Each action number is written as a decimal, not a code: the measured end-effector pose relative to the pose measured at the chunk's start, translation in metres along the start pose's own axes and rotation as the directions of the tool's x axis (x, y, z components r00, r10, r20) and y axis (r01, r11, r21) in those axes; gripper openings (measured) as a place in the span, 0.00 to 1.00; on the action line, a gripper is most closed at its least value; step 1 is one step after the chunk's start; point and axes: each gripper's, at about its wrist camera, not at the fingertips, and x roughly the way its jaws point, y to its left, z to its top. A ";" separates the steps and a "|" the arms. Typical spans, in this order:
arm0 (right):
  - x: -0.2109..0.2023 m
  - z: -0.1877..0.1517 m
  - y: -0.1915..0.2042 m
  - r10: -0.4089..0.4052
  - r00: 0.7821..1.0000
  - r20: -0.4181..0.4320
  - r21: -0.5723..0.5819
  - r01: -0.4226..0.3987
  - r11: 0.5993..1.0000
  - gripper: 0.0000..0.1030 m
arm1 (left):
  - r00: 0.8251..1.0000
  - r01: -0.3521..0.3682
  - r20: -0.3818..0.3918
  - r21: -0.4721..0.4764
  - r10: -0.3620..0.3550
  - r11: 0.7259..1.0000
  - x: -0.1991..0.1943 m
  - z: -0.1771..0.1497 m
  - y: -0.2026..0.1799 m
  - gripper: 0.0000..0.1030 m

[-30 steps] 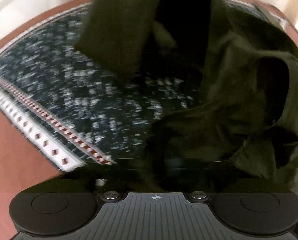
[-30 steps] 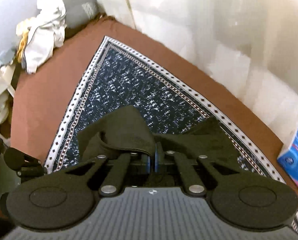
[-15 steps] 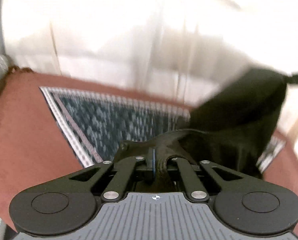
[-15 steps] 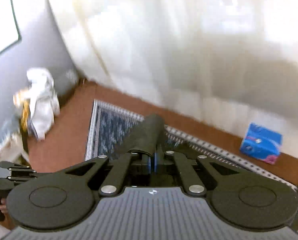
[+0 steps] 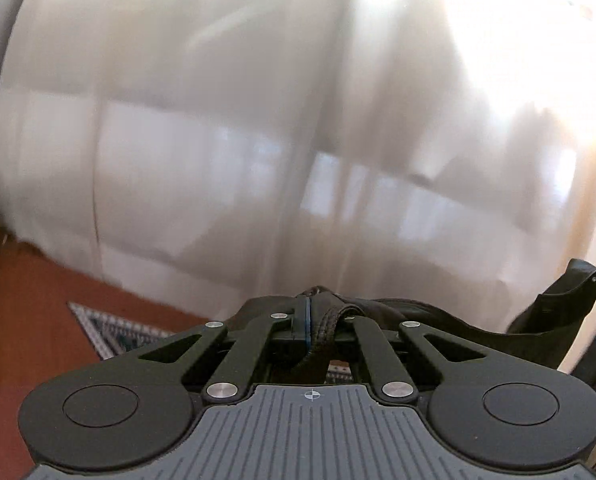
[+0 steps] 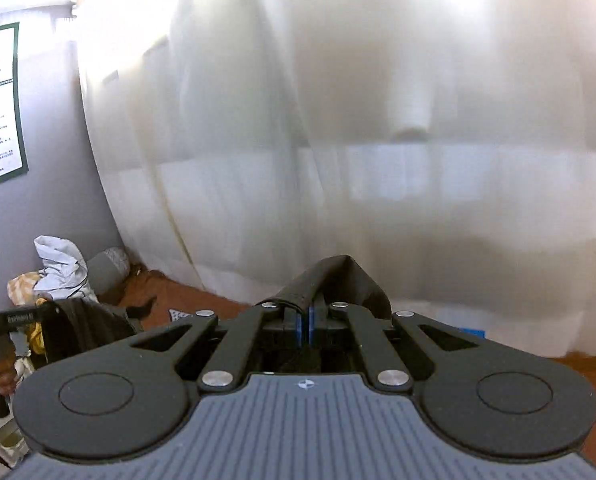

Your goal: Fold clothes

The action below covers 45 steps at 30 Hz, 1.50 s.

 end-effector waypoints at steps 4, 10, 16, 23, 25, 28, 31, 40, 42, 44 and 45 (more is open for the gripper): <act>-0.017 -0.010 0.029 -0.039 0.999 -0.012 0.007 0.040 0.999 0.03 | 0.998 0.049 -0.038 -0.007 -0.049 0.999 -0.006 0.008 0.024 0.00; 0.005 -0.020 0.044 -0.060 0.994 -0.090 0.034 0.063 0.997 0.03 | 0.993 0.061 -0.094 -0.053 -0.065 0.997 0.035 0.012 0.050 0.00; 0.115 -0.030 0.007 -0.079 0.979 -0.188 0.071 0.094 0.993 0.04 | 0.973 -0.062 -0.227 -0.073 0.044 0.995 0.176 -0.012 0.081 0.00; 0.306 -0.095 -0.078 -0.147 0.911 -0.384 0.179 0.230 0.957 0.13 | 0.835 -0.258 -0.529 -0.136 0.150 0.956 0.364 -0.081 0.134 0.35; 0.338 -0.124 -0.092 -0.174 0.862 -0.476 0.165 0.281 0.945 0.26 | 0.799 -0.276 -0.583 -0.134 0.150 0.952 0.382 -0.098 0.144 0.35; 0.340 -0.153 -0.101 -0.161 0.855 -0.493 0.158 0.270 0.950 0.51 | 0.782 -0.220 -0.609 -0.071 0.133 0.973 0.375 -0.107 0.141 0.43; 0.326 -0.167 -0.114 -0.156 0.866 -0.474 0.197 0.277 0.940 0.65 | 0.772 -0.190 -0.619 -0.002 0.148 0.982 0.362 -0.107 0.138 0.57; 0.296 -0.171 -0.078 -0.032 0.888 -0.459 0.251 0.164 0.954 0.65 | 0.792 -0.142 -0.602 -0.025 0.099 0.990 0.336 -0.078 0.136 0.74; 0.289 -0.178 -0.054 0.023 0.884 -0.466 0.271 0.118 0.955 0.65 | 0.789 -0.153 -0.606 -0.033 0.102 0.988 0.334 -0.075 0.139 0.74; 0.284 -0.187 -0.031 0.074 0.876 -0.477 0.310 0.088 0.947 0.65 | 0.772 -0.103 -0.634 -0.062 0.041 0.993 0.332 -0.075 0.138 0.73; 0.281 -0.191 -0.019 0.092 0.873 -0.480 0.327 0.080 0.942 0.65 | 0.765 -0.063 -0.644 -0.059 0.010 0.996 0.329 -0.075 0.135 0.73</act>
